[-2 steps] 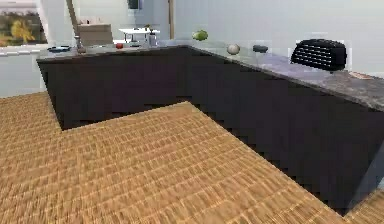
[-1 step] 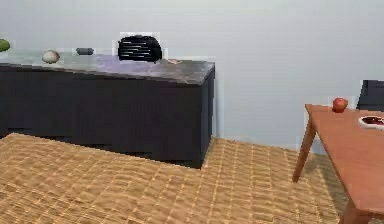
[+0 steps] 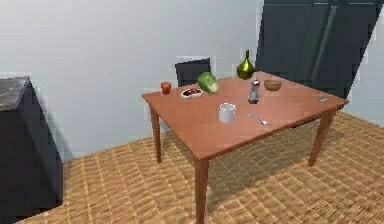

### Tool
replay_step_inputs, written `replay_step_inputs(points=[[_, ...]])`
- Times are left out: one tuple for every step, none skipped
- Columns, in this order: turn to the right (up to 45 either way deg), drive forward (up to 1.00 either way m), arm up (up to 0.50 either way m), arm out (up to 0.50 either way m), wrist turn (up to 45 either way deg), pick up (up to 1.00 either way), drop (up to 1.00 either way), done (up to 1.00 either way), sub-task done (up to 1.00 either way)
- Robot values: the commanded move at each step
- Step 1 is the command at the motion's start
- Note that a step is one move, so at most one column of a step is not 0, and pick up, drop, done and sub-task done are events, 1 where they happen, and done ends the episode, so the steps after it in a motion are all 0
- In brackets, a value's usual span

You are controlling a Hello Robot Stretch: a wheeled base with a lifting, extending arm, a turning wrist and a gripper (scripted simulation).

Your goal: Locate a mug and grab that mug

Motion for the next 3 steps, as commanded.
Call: replay_step_inputs(points=[[42.0, 0.00, 0.00, 0.00, 0.0, 0.00, 0.00, 0.00, 0.00], [0.0, 0.45, 0.00, 0.00, 0.0, 0.00, 0.00, 0.00, 0.00], [-45.0, 0.00, 0.00, 0.00, 0.0, 0.00, 0.00, 0.00, 0.00]])
